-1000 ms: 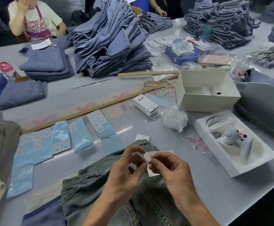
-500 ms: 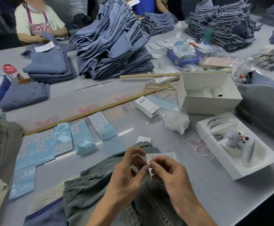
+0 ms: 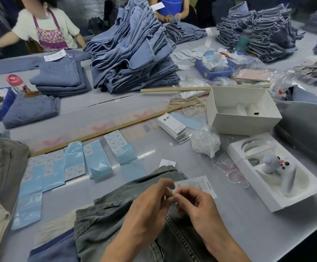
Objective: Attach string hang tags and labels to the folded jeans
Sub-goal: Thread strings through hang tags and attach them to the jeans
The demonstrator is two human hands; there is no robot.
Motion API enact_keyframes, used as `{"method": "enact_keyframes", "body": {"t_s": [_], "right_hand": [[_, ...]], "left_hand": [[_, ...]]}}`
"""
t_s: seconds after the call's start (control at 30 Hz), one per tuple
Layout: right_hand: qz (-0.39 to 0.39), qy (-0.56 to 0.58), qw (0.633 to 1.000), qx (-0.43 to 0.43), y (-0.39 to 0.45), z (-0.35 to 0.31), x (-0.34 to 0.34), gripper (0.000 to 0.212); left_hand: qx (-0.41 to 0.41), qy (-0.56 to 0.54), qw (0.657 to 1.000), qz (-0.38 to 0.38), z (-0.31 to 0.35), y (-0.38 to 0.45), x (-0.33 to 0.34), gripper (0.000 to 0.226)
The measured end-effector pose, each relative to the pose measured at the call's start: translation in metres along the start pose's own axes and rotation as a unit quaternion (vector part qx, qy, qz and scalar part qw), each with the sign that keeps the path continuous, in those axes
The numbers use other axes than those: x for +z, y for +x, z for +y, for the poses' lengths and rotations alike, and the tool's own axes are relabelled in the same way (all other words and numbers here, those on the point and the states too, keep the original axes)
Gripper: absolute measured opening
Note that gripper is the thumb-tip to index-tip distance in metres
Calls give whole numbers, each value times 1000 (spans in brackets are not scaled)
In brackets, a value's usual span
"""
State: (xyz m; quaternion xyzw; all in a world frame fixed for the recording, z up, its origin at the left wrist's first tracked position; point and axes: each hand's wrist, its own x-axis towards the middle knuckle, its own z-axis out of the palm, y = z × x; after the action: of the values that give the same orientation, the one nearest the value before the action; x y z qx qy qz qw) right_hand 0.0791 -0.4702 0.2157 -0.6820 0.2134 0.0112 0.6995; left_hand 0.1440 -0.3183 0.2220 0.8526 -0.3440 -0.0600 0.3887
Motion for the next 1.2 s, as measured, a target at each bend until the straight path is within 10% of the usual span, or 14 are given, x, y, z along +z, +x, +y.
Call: {"method": "enact_keyframes", "body": {"t_s": [0.3,0.63,0.93,1.07,1.2], "right_hand": [[-5,181,983,12,0,7,4,17],[195,-44,962,-188,-1,-5,18,49],[-41,-91,981,-167,0,0,104,45],[-154,-116,968,-162,0,-6,159,36],[-220,-126,953,-164,-1,-17,208,32]], "left_hand": [[-20,-45,997,53,-6,1,11,25],[-71,-88,991,68,-24,-4,33,38],[-177,-24,963,202,-91,-81,-27,27],[-347,-78,842,406,-156,-144,-84,33],[-571,-140,573,571,-242,-229,-139,38]]}}
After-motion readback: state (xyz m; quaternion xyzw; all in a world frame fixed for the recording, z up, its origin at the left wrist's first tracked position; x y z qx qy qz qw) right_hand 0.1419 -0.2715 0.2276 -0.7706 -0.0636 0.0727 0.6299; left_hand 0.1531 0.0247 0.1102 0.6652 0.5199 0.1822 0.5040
